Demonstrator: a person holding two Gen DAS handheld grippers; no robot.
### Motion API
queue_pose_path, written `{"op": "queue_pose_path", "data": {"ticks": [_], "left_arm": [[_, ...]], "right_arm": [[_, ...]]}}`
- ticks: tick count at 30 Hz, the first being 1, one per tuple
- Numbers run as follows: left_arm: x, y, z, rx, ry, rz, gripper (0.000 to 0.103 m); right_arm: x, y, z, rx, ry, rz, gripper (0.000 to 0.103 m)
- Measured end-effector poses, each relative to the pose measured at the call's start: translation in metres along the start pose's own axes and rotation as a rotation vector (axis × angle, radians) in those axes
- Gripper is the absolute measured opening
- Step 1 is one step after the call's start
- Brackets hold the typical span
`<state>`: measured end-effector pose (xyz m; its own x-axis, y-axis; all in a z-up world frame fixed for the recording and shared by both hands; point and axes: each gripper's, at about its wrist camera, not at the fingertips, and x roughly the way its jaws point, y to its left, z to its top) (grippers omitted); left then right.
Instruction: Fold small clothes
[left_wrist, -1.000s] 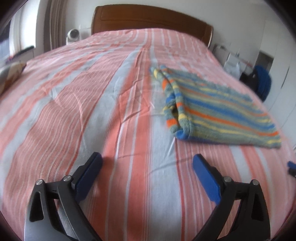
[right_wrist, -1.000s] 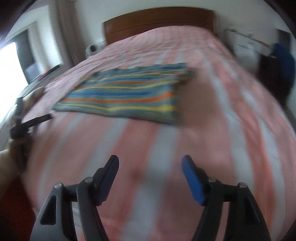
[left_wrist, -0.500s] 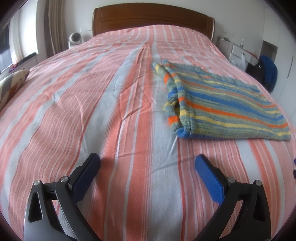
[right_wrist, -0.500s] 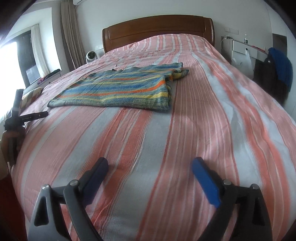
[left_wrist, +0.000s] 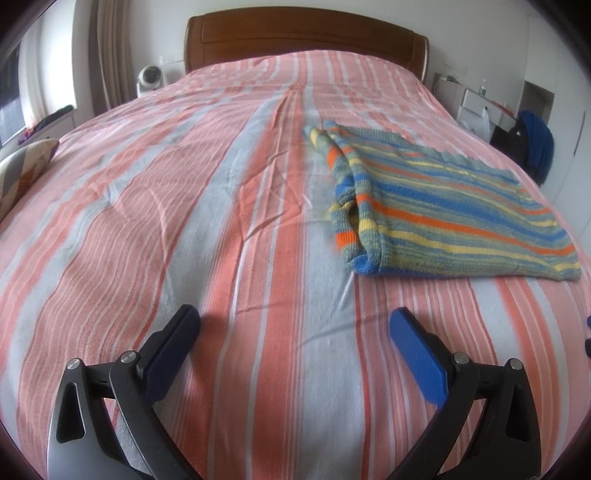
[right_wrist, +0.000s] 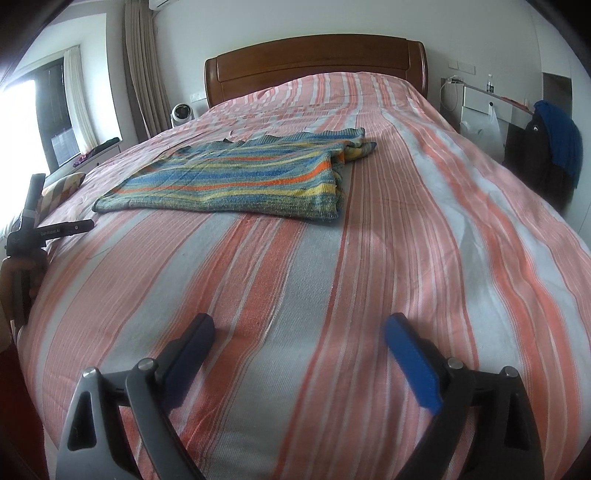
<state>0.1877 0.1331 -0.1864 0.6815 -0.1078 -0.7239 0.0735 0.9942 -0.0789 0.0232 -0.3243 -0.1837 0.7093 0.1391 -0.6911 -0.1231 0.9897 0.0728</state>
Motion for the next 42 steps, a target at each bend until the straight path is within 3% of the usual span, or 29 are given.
{"op": "queue_pose_path", "data": {"ticks": [11, 15, 17, 19, 20, 23, 26, 28, 29, 31, 32, 34, 35, 36, 41, 42], "left_arm": [[-0.003, -0.002, 0.000, 0.013, -0.001, 0.034, 0.103], [-0.017, -0.013, -0.003, 0.011, 0.032, 0.137, 0.101], [-0.035, -0.031, -0.008, 0.012, 0.023, 0.118, 0.100], [-0.056, -0.070, -0.013, 0.079, -0.005, -0.007, 0.100], [-0.065, -0.101, -0.014, 0.164, -0.015, -0.055, 0.100], [-0.072, -0.183, -0.012, 0.402, -0.032, -0.155, 0.100], [-0.058, -0.249, -0.006, 0.524, -0.025, -0.250, 0.096], [-0.026, -0.303, 0.000, 0.616, 0.021, -0.267, 0.094], [-0.012, -0.321, 0.001, 0.650, 0.040, -0.253, 0.093], [0.019, -0.354, 0.003, 0.686, 0.070, -0.218, 0.093], [0.027, -0.362, 0.009, 0.660, 0.052, -0.226, 0.090], [0.034, -0.365, 0.013, 0.623, 0.052, -0.242, 0.059], [0.035, -0.366, 0.015, 0.614, 0.044, -0.231, 0.023], [0.034, -0.365, 0.015, 0.611, 0.034, -0.215, 0.008], [0.027, -0.356, 0.017, 0.585, 0.012, -0.258, 0.006], [0.026, -0.356, 0.018, 0.580, 0.013, -0.266, 0.006]], "right_arm": [[0.000, 0.000, 0.001, 0.000, -0.001, -0.007, 0.093], [0.000, 0.001, 0.001, -0.003, 0.002, -0.013, 0.094], [-0.001, 0.000, 0.002, 0.001, 0.007, -0.013, 0.094], [-0.004, -0.001, 0.005, 0.012, 0.019, -0.002, 0.093], [-0.009, -0.006, 0.007, 0.044, 0.024, 0.016, 0.093], [-0.029, -0.028, 0.015, 0.177, -0.018, 0.076, 0.093], [-0.043, -0.065, 0.029, 0.283, -0.058, 0.084, 0.092], [-0.041, -0.092, 0.038, 0.355, -0.048, 0.085, 0.089], [-0.035, -0.109, 0.045, 0.396, -0.033, 0.099, 0.082], [-0.020, -0.132, 0.062, 0.445, 0.003, 0.145, 0.080], [-0.007, -0.143, 0.074, 0.463, 0.030, 0.197, 0.079], [0.018, -0.159, 0.098, 0.491, 0.066, 0.278, 0.078], [0.038, -0.168, 0.113, 0.509, 0.090, 0.324, 0.078], [0.057, -0.173, 0.126, 0.524, 0.121, 0.367, 0.078], [0.168, -0.178, 0.181, 0.616, 0.263, 0.496, 0.071], [0.184, -0.174, 0.188, 0.643, 0.269, 0.514, 0.053]]}}
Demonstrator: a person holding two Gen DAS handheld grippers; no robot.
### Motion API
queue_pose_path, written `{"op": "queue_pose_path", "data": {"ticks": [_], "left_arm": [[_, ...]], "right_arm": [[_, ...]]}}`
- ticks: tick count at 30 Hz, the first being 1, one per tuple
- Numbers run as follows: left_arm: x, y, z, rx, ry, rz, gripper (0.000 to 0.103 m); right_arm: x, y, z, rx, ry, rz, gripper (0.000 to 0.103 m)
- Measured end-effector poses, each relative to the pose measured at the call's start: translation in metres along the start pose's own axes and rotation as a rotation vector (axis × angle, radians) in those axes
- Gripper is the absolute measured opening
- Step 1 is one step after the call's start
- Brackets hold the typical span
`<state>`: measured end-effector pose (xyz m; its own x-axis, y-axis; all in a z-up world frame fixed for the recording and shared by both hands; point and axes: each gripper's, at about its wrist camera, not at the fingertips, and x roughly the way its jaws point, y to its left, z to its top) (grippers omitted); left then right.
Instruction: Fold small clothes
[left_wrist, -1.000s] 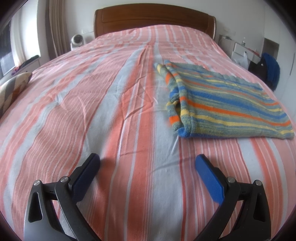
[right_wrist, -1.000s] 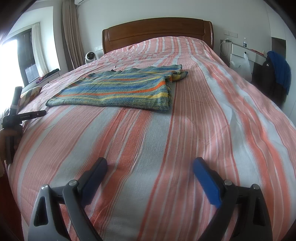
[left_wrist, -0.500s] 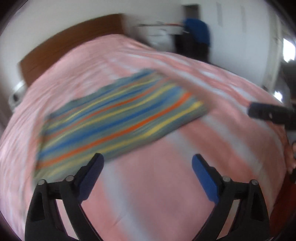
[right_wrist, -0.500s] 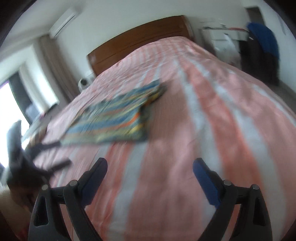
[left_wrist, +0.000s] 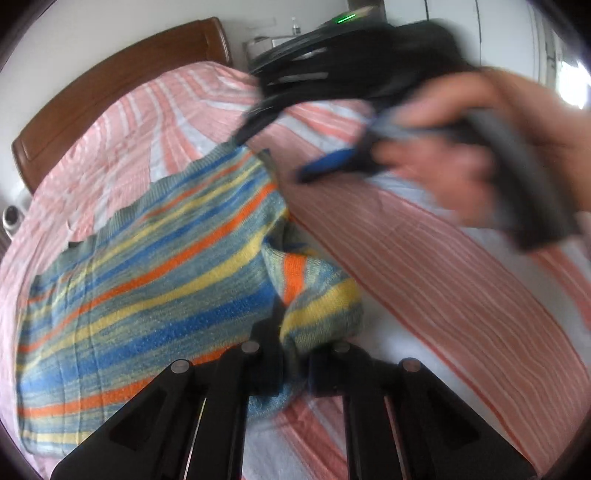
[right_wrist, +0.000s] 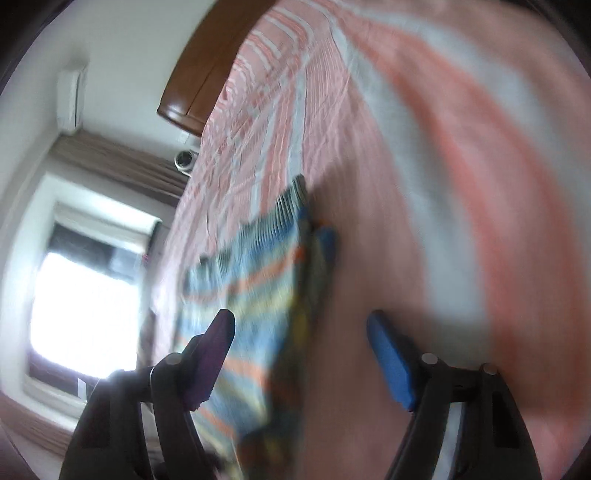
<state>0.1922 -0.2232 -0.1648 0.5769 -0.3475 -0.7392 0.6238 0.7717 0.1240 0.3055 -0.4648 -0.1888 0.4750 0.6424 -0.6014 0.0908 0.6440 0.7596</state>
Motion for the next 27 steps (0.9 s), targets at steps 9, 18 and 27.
{"op": "queue_pose_path", "data": {"ticks": [9, 18, 27], "left_arm": [[-0.075, 0.099, -0.027, -0.352, -0.106, -0.123, 0.005], [-0.111, 0.226, -0.112, -0.698, -0.080, -0.003, 0.007], [-0.128, 0.266, -0.158, -0.828, -0.040, 0.085, 0.081]], "right_arm": [[0.043, 0.113, 0.010, -0.274, -0.027, -0.134, 0.008], [0.176, 0.251, -0.036, -0.426, 0.071, -0.066, 0.008], [0.224, 0.289, -0.076, -0.402, 0.045, 0.030, 0.050]]}}
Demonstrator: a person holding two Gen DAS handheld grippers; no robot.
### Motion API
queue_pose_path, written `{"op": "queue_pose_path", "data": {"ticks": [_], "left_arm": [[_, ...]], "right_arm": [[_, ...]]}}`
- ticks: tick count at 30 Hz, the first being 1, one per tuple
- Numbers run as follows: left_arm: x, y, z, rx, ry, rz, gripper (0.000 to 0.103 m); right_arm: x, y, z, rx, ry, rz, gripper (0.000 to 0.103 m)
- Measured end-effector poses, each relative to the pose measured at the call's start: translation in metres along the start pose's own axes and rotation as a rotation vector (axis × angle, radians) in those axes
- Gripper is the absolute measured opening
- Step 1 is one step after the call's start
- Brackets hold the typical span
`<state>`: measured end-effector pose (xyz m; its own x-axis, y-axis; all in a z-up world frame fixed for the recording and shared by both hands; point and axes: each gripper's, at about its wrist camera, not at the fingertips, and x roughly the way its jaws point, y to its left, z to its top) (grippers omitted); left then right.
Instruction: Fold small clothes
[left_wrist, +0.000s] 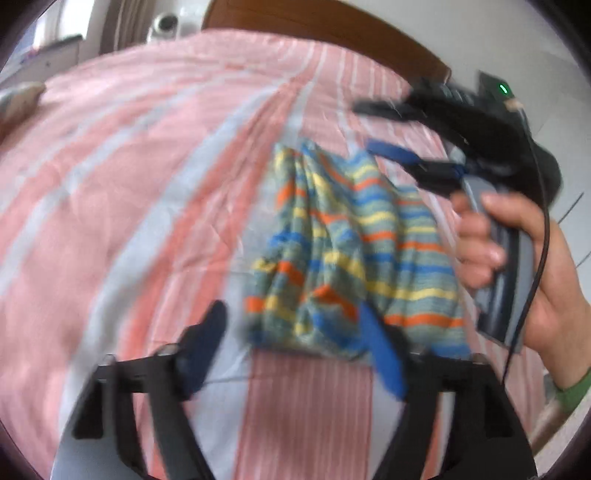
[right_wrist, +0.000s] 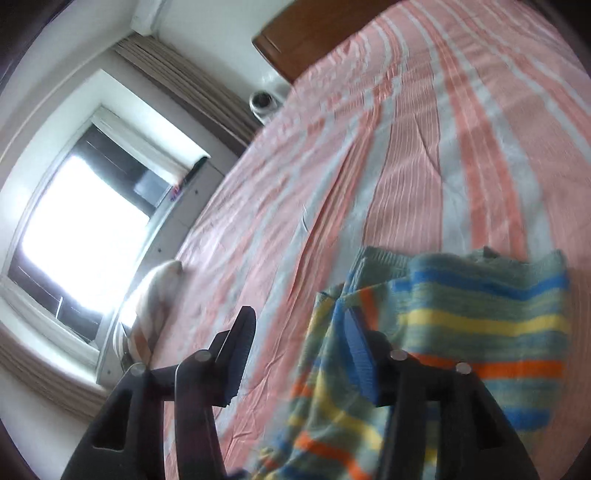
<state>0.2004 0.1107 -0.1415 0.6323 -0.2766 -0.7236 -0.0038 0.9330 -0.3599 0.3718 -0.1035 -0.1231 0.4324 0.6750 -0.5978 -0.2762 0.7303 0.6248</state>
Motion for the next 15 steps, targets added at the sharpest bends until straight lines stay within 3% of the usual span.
{"op": "queue_pose_path", "data": {"ticks": [4, 6, 8, 10, 12, 15], "left_arm": [[0.008, -0.014, 0.005, 0.054, -0.001, -0.040, 0.084], [0.018, -0.028, 0.005, 0.110, 0.001, 0.007, 0.085], [0.029, -0.030, 0.005, 0.134, 0.013, 0.112, 0.081], [0.035, -0.016, 0.006, 0.092, 0.032, 0.183, 0.078], [0.031, 0.004, 0.009, 0.030, 0.029, 0.183, 0.078], [0.012, 0.021, 0.010, 0.012, 0.022, 0.186, 0.078]], "right_arm": [[-0.053, 0.001, -0.023, -0.127, -0.019, -0.110, 0.051], [-0.071, 0.006, -0.042, -0.203, -0.007, -0.166, 0.054], [-0.088, 0.011, -0.070, -0.291, 0.022, -0.218, 0.058], [-0.098, 0.013, -0.100, -0.360, 0.076, -0.259, 0.058], [-0.107, 0.012, -0.133, -0.403, 0.118, -0.292, 0.058], [-0.131, -0.002, -0.178, -0.411, 0.112, -0.340, 0.058]]}}
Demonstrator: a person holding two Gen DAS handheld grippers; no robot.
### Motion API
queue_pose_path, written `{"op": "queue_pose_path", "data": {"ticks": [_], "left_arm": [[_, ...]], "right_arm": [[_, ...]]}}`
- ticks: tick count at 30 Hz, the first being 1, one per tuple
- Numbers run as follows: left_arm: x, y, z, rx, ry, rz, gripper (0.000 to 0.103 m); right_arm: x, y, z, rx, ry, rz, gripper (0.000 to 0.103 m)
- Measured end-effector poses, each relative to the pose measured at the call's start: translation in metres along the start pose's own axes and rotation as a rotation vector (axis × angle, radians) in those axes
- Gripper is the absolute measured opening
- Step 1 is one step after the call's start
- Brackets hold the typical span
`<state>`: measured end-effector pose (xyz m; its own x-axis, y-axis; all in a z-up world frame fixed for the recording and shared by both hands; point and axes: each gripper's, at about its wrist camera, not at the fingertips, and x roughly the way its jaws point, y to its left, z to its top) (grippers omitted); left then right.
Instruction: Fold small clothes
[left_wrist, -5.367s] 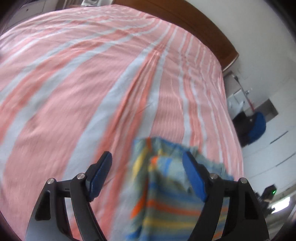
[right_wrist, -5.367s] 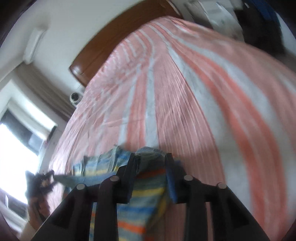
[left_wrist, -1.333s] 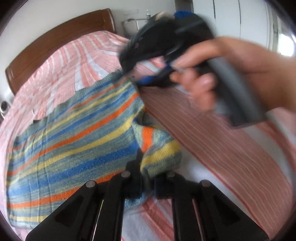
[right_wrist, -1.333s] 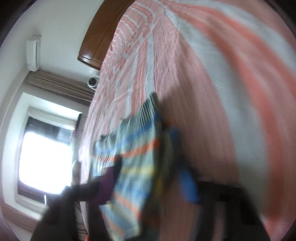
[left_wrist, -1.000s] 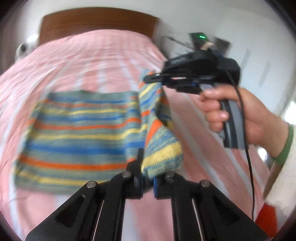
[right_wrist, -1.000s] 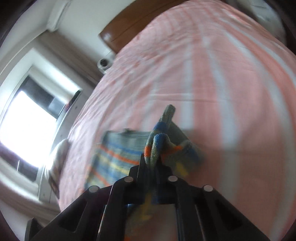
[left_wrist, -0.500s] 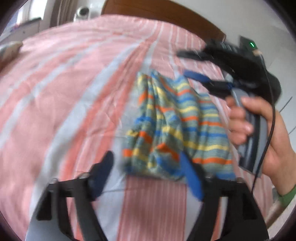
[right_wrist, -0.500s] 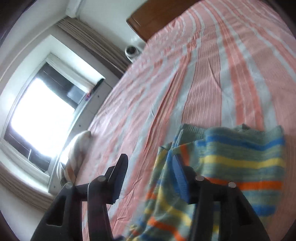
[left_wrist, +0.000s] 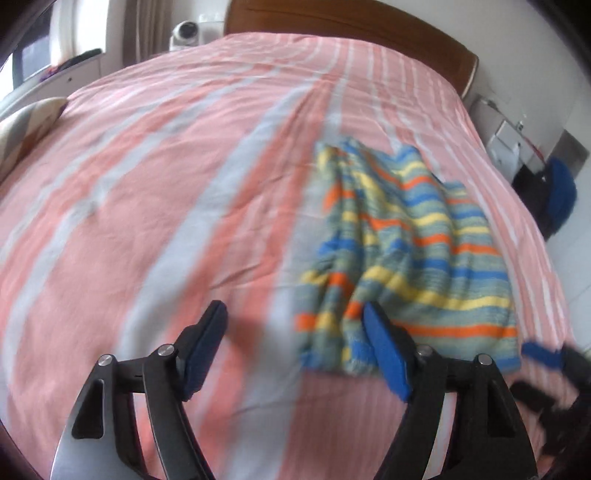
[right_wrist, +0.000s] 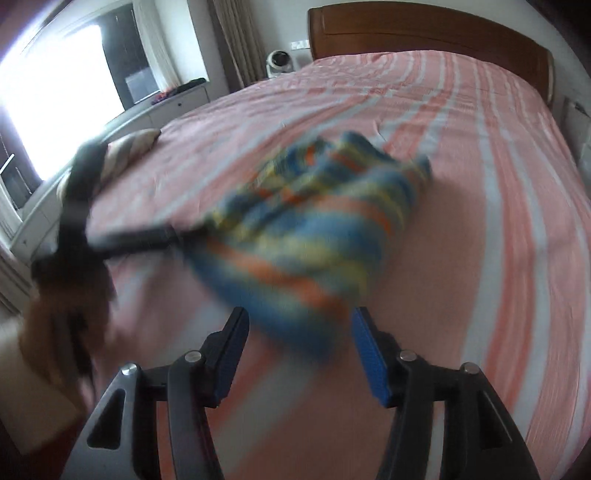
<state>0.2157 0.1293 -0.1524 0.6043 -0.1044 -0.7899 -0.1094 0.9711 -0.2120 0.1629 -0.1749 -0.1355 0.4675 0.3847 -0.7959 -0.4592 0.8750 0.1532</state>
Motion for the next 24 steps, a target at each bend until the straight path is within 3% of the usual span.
{"op": "queue_pose_path", "data": {"ticks": [5, 8, 11, 14, 17, 19, 22, 23, 24], "left_arm": [[-0.035, 0.023, -0.008, 0.060, -0.017, -0.027, 0.082], [-0.047, 0.026, -0.014, 0.101, -0.019, -0.052, 0.083], [-0.049, 0.025, -0.014, 0.110, -0.007, -0.124, 0.083], [-0.051, 0.020, -0.006, 0.105, 0.006, -0.211, 0.083], [-0.051, 0.011, 0.020, 0.080, -0.012, -0.342, 0.083], [-0.050, 0.007, 0.036, 0.077, -0.020, -0.399, 0.083], [-0.023, -0.003, 0.069, 0.067, 0.023, -0.416, 0.081], [-0.008, -0.006, 0.079, 0.055, 0.053, -0.413, 0.077], [0.003, -0.010, 0.084, 0.052, 0.080, -0.417, 0.067]], "right_arm": [[-0.032, 0.002, -0.056, 0.049, -0.073, -0.028, 0.061], [-0.052, 0.006, -0.073, 0.070, -0.147, -0.060, 0.067], [-0.068, 0.003, -0.081, 0.085, -0.231, -0.145, 0.075], [-0.060, -0.019, -0.085, 0.143, -0.226, -0.193, 0.076], [-0.038, -0.049, -0.096, 0.278, -0.161, -0.131, 0.076], [-0.039, -0.058, -0.102, 0.317, -0.199, -0.079, 0.077], [-0.038, -0.057, -0.101, 0.306, -0.198, -0.075, 0.081], [-0.038, -0.055, -0.101, 0.291, -0.195, -0.083, 0.083], [-0.036, -0.053, -0.100, 0.281, -0.192, -0.091, 0.084]]}}
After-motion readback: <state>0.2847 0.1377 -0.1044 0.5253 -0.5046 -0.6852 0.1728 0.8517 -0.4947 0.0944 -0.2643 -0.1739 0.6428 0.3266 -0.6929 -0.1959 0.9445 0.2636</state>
